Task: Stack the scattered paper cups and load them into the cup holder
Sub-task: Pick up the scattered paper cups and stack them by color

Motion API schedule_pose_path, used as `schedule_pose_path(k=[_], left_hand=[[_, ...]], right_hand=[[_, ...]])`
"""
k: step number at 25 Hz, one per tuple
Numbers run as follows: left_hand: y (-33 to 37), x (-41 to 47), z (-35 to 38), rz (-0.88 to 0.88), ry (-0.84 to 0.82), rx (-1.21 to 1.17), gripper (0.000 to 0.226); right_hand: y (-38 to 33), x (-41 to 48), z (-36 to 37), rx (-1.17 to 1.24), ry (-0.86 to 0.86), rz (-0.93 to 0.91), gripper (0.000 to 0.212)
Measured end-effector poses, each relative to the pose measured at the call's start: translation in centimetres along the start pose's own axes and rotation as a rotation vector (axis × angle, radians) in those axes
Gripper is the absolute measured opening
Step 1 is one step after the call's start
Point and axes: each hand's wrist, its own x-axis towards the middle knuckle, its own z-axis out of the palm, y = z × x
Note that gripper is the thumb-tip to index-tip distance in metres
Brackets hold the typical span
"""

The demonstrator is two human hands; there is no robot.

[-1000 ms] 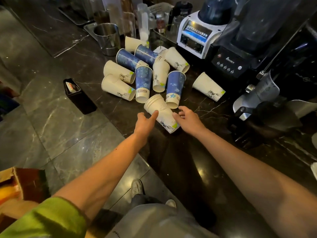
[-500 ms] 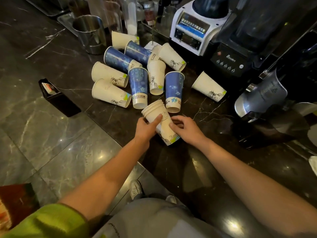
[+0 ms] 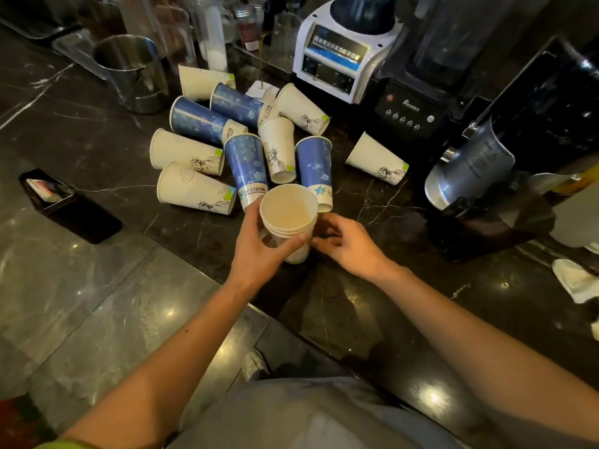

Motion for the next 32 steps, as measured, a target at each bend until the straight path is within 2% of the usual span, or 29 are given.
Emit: schedule_pose_path(k=[5,8,10,12,16,23,25,27,31,32], left_hand=[[-1.1,0.0,-0.1,0.101,-0.099,0.048,0.088],[-1.0,-0.2,0.0,0.117,-0.143,0.066,0.088],[-1.1,-0.1,0.1,0.116,-0.13,0.088,0.089],[-0.9,-0.3,-0.1,0.099,-0.127,0.118,0.097],[0.2,-0.2,-0.4,0.098,-0.076,0.169,0.105],[1.0,0.1,-0.6,0.146,-0.065,0.246,0.092],[1.0,0.2,-0.9,0.148,-0.087,0.259,0.09],[1.1,0.5,-1.3,0.146,-0.116,0.281,0.087],[1.5,2.1,-1.9,0.162,-0.239,0.321,0.086],[1.4,2.2,-1.9,0.153,-0.237,0.334,0.086]], right_hand=[[-0.7,0.1,-2.0,-0.011,-0.006,-0.015,0.041],[-0.2,3.3,-5.3,-0.039,0.196,0.007,0.038],[0.5,6.7,-7.9,-0.17,0.336,0.041,0.042],[1.3,9.6,-9.8,-0.422,0.38,0.095,0.056],[2.7,13.8,-12.5,-0.718,0.279,0.181,0.076],[5.1,14.5,-13.7,-0.988,0.322,0.226,0.08],[4.5,13.6,-13.5,-0.974,0.327,0.232,0.075],[3.4,12.3,-13.1,-0.851,0.36,0.218,0.072],[-0.5,6.3,-11.8,-0.416,0.531,0.081,0.075],[-1.9,4.8,-11.1,-0.271,0.514,0.028,0.073]])
